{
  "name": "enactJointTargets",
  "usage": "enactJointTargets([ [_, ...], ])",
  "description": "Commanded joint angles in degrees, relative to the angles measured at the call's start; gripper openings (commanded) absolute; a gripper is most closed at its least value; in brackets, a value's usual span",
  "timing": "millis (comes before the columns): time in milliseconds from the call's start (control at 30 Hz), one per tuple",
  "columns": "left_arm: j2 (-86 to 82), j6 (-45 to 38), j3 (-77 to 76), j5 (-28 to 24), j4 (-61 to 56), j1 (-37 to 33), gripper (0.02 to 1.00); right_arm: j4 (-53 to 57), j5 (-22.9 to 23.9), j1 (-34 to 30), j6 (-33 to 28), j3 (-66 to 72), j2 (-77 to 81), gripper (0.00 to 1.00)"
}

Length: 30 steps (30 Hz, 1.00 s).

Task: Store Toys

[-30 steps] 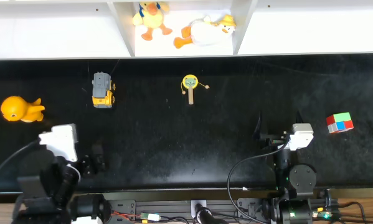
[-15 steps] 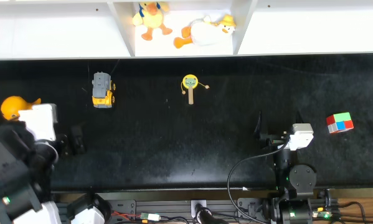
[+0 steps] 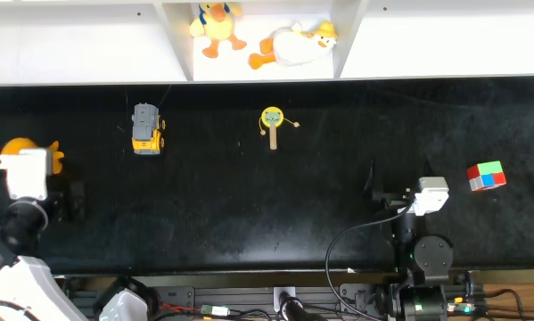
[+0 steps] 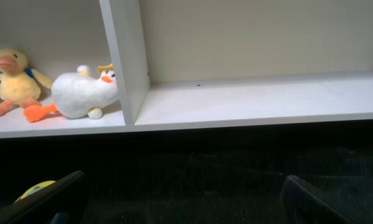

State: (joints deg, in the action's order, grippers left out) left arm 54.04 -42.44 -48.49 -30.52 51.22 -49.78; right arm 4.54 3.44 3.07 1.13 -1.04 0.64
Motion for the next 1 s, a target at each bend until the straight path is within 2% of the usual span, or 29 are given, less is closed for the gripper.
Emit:
enactJointTargets([
  [33,0.7,-11.69,-1.18,-1.84,0.98,-5.95,0.996,-0.33,0.61,-0.11,0.17,0.76,-0.39,0.993],
  [133,2.32,-14.88,-1.18,-3.3,0.96,-7.76,0.996,-0.31,0.63,-0.11,0.17,0.76,-0.39,0.996],
  [267,4.79,-14.75,-1.18,-4.09,0.11,-8.83,0.998,-0.33,0.61,-0.11,0.17,0.76,-0.39,0.996],
  [433,5.77,-14.73,-1.18,-11.02,-0.52,-12.09,0.998,-0.33,0.61,-0.11,0.17,0.76,-0.39,0.996],
  [600,5.77,-12.37,-1.2,-14.97,0.52,-14.82,0.998,-0.33,0.61,-0.11,0.17,0.76,-0.39,0.996],
  [833,8.24,-12.2,-1.2,-14.91,-3.15,-18.47,0.998,-0.33,0.61,-0.11,0.17,0.76,-0.39,0.996],
  [1000,15.52,-8.04,-1.97,-14.86,-9.84,-19.17,0.996,-0.33,0.61,-0.11,0.17,0.76,-0.39,0.996],
])
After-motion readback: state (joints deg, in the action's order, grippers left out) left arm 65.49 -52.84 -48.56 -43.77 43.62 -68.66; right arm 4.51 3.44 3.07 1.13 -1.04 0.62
